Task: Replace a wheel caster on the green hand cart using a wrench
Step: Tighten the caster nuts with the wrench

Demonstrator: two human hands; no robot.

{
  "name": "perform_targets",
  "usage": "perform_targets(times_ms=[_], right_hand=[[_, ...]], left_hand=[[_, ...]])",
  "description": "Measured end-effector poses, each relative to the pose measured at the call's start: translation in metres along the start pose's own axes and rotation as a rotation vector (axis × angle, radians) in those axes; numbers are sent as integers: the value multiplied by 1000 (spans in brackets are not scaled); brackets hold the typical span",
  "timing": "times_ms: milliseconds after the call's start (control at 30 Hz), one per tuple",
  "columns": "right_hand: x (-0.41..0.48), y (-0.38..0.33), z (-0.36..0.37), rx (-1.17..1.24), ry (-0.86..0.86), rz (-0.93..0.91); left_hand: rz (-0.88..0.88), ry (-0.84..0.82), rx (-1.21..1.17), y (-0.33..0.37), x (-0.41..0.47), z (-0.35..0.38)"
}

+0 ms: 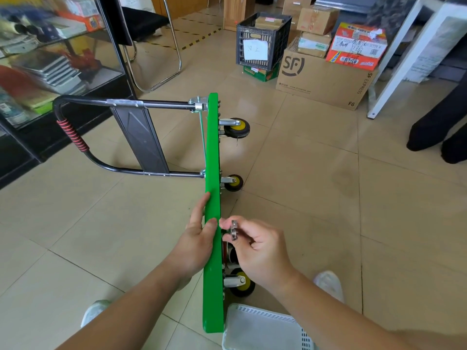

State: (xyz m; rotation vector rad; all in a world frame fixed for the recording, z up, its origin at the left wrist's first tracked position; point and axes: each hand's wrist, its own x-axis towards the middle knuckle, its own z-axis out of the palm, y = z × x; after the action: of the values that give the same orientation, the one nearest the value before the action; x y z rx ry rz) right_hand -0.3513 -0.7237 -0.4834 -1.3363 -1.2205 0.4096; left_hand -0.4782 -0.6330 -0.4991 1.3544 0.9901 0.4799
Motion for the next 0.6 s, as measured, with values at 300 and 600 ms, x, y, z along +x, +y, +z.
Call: perform_targets(times_ms=[300,600], right_hand=[[20,0,5,-82,-4,-68],[65,-8,13,14,-100,385]], left_hand=[[21,-1,7,-3,2,-1],[-6,32,98,-6,4,-1]])
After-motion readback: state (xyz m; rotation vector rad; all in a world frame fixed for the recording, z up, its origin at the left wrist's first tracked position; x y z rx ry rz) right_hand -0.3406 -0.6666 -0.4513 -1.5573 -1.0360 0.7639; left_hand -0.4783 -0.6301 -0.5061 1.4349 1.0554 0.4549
